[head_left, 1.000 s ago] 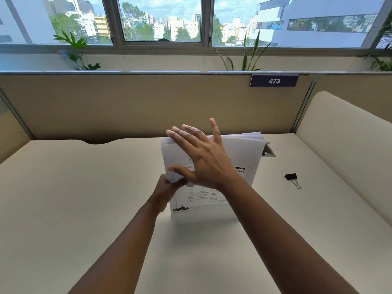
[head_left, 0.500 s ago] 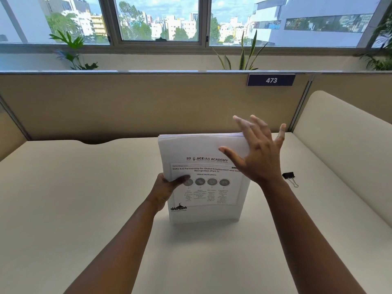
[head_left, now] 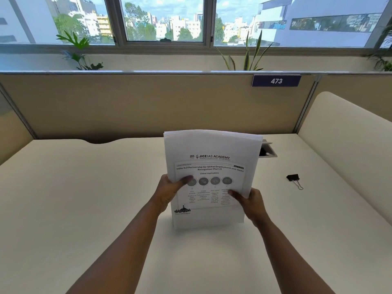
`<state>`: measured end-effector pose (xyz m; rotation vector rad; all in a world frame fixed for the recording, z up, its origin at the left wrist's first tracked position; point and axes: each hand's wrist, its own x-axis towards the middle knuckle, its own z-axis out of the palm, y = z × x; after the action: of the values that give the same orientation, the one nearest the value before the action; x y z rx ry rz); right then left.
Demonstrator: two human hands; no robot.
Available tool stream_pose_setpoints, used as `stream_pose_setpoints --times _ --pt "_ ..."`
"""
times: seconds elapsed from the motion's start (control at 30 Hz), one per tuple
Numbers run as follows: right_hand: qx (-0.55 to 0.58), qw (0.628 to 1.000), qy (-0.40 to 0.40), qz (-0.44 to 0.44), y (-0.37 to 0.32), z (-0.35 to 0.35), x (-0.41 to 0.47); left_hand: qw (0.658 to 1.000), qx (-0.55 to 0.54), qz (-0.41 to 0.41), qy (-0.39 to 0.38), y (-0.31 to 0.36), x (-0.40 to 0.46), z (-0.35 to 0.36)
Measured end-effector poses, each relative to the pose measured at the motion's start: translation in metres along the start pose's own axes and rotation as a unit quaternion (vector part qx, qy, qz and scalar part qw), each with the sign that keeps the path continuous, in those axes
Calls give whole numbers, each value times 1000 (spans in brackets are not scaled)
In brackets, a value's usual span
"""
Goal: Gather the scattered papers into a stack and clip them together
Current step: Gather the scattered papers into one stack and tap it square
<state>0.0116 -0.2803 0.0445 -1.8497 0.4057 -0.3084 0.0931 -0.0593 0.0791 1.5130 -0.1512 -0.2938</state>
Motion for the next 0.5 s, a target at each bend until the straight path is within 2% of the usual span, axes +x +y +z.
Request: stream_pose_setpoints --times 0.17,0.27,0.37,0.5 --pt "-22 997 74 -15 -4 16 -10 999 4 -34 -1 -18 -7 -3" --pt "-65 983 169 -44 -7 30 -16 1000 -14 -12 15 -14 -9 11" --pt "-20 971 238 -31 -11 46 -21 1000 -22 11 17 -6 -10 27" --pt "39 972 225 -50 -14 55 -21 999 -21 24 25 -6 -10 33"
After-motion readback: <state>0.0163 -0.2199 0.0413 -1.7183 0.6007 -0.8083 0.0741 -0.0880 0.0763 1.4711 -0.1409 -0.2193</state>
